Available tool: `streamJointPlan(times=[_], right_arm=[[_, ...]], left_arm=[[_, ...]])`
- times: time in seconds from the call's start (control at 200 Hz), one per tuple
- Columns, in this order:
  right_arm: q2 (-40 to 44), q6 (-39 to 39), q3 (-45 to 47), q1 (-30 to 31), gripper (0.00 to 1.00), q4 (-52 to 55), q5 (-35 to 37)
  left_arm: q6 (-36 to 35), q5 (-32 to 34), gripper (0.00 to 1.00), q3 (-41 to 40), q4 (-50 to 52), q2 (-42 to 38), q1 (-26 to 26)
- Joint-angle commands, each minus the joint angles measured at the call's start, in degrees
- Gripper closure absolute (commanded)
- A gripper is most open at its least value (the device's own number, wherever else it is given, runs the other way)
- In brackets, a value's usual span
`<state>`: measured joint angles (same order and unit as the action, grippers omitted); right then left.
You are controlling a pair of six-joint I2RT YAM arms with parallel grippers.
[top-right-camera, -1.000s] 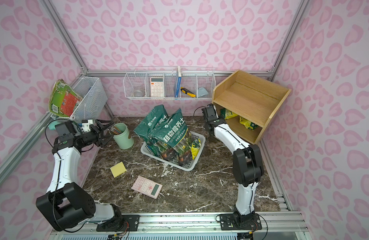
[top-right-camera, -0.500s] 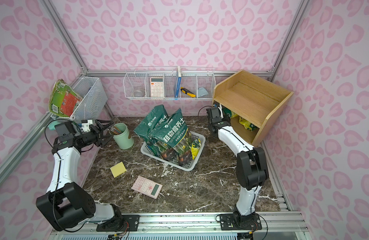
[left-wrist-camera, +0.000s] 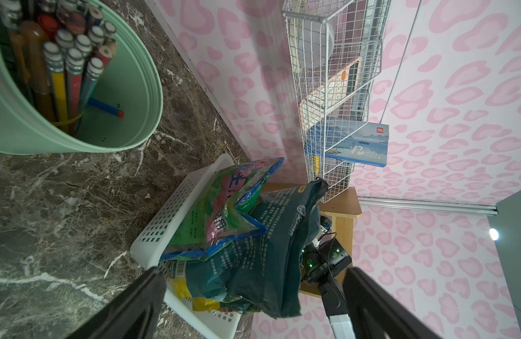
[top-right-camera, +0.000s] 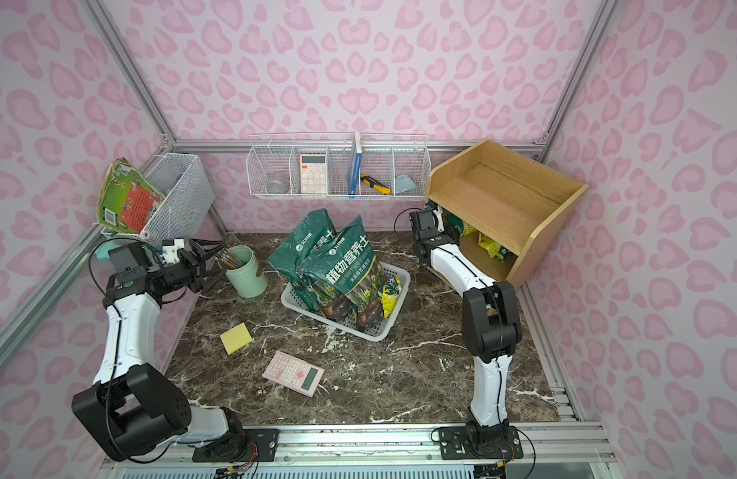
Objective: Take down the fertilizer bag from the shelf
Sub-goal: Pick up the fertilizer bag from the shelf.
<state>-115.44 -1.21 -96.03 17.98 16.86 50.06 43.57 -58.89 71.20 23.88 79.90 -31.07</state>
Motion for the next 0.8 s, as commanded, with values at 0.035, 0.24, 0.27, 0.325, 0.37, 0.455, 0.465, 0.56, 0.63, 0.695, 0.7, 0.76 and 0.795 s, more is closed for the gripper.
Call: streamJointPlan(times=[0.035, 0.24, 0.27, 0.325, 0.37, 0.455, 0.465, 0.56, 0.63, 0.695, 0.7, 0.76, 0.795], right_arm=[[-2.6, 2.9, -3.1, -1.3, 0.95, 3.6, 1.3], [-2.7, 4.7, -4.4, 0.4, 1.00, 6.3, 2.4], [-1.7, 4.8, -3.6, 1.0, 1.00, 5.8, 2.3], [0.7, 4.9, -1.3, 2.1, 1.00, 3.7, 2.3], [3.1, 4.7, 1.1, 3.3, 1.00, 1.6, 2.2], [7.4, 5.5, 4.6, 5.5, 1.00, -0.5, 1.2], [7.9, 5.7, 4.8, 5.7, 1.00, -0.4, 1.2], [11.5, 9.0, 6.1, 8.0, 1.00, 1.1, 0.9], [14.0, 12.6, 6.1, 9.8, 1.00, 3.9, 0.2], [16.7, 16.5, 6.2, 11.7, 1.00, 6.2, -1.8], [16.9, 16.8, 6.2, 11.8, 1.00, 6.3, -1.9], [19.6, 19.4, 6.8, 13.8, 1.00, 6.7, -4.5], [21.4, 20.0, 7.7, 15.6, 1.00, 6.0, -4.6]], left_arm=[[0.2, -0.8, 0.01, 0.0, -1.6, 0.0, -0.2], [0.8, -1.0, 0.01, -0.2, -2.2, 0.1, -0.5], [0.8, -1.0, 0.01, -0.2, -2.2, 0.1, -0.5], [0.8, -1.0, 0.01, -0.3, -2.3, 0.1, -0.5], [0.8, -1.0, 0.01, -0.3, -2.3, 0.1, -0.5], [0.7, -1.0, 0.01, -0.4, -2.3, 0.0, -0.5], [0.7, -1.0, 0.01, -0.4, -2.3, 0.0, -0.4], [0.5, -1.0, 0.01, -0.6, -2.3, -0.1, -0.1], [0.2, -0.9, 0.01, -0.5, -2.2, -0.2, 0.2], [-0.1, -0.7, 0.01, -0.3, -1.6, -0.3, 0.6], [-0.2, -0.6, 0.01, -0.3, -1.6, -0.3, 0.6], [-0.5, -0.6, 0.01, 0.0, -1.1, -0.2, 0.8], [-0.5, -0.6, 0.01, 0.0, -1.0, -0.2, 0.9]])
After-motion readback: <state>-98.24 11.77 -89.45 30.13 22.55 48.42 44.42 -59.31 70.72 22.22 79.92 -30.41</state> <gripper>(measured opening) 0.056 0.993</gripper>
